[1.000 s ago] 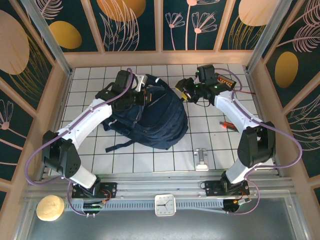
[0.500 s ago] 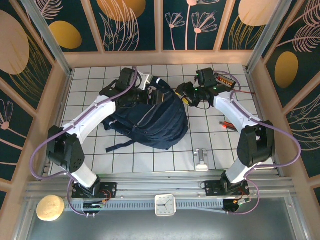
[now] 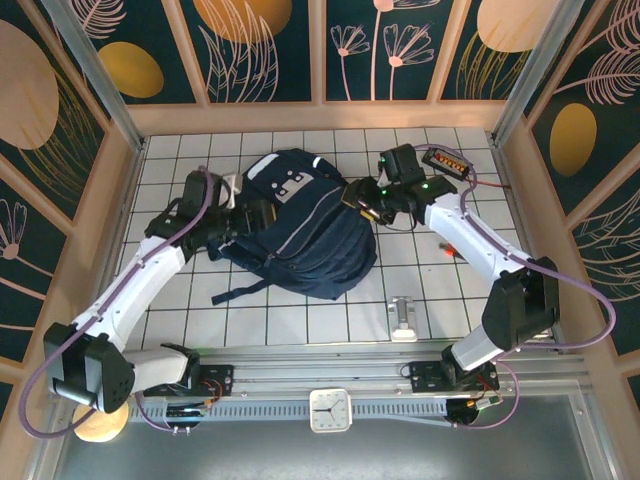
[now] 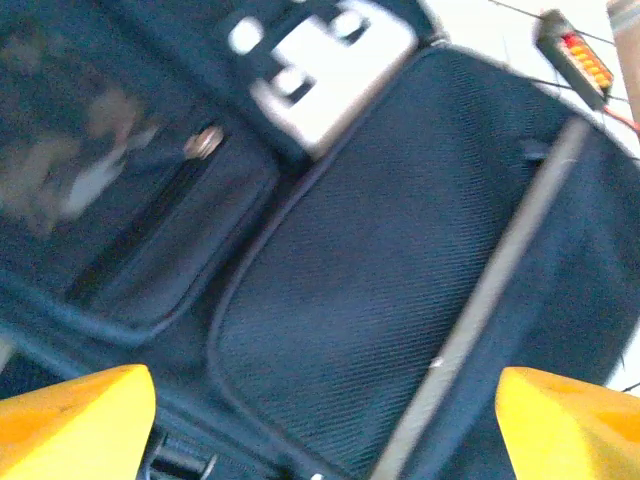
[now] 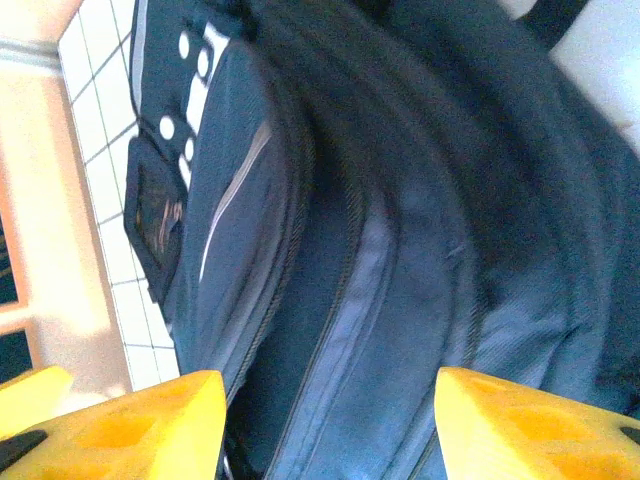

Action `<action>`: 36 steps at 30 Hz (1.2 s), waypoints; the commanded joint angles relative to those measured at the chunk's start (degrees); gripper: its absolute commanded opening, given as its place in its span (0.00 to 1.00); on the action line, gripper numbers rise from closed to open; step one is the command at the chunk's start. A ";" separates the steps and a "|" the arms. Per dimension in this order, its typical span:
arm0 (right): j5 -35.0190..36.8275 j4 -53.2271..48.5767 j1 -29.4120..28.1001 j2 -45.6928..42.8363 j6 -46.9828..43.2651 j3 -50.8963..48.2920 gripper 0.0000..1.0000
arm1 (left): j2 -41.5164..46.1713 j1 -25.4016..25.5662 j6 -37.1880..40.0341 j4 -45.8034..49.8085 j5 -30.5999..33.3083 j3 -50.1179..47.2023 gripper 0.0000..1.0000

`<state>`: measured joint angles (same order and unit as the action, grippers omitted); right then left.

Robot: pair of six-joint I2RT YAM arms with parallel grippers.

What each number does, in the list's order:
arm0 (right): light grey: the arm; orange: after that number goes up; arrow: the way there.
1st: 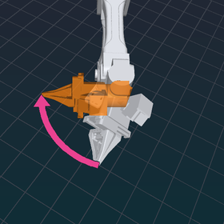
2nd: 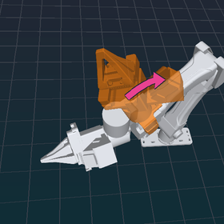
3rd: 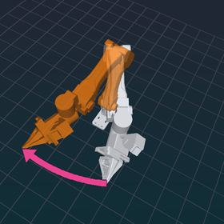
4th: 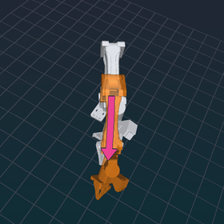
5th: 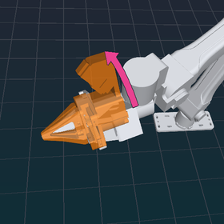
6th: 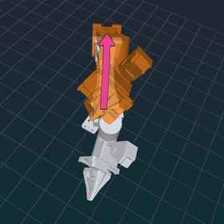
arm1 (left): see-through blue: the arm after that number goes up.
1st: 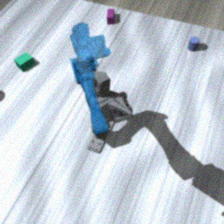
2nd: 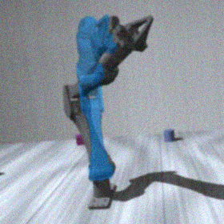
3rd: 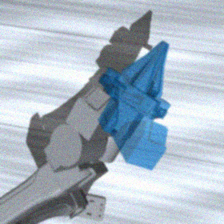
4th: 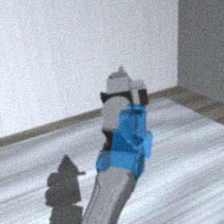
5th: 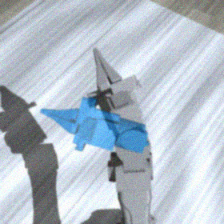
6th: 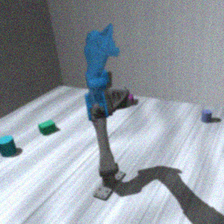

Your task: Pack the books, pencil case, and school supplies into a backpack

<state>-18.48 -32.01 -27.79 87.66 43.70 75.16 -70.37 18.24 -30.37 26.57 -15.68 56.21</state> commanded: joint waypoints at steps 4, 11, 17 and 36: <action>3.19 -1.38 -3.18 -3.19 -0.93 -2.18 0.58 | -0.98 -2.89 -10.97 -12.62 -10.21 -8.26 0.76; 2.40 -0.13 -3.23 -4.58 -0.43 -4.85 0.57 | -7.89 -3.74 -11.72 -18.27 -13.54 -7.85 0.61; 3.39 -1.74 -3.23 -5.72 -1.64 -4.34 0.57 | -10.76 -3.70 -10.94 -17.11 -13.86 -6.88 0.58; 4.19 -3.21 -3.15 -6.80 -4.33 -3.05 0.57 | -13.50 -3.68 -13.60 -18.24 -13.33 -6.63 0.58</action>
<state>-15.84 -33.56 -30.76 82.37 40.75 70.67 -82.35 14.72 -41.98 10.57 -27.92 48.36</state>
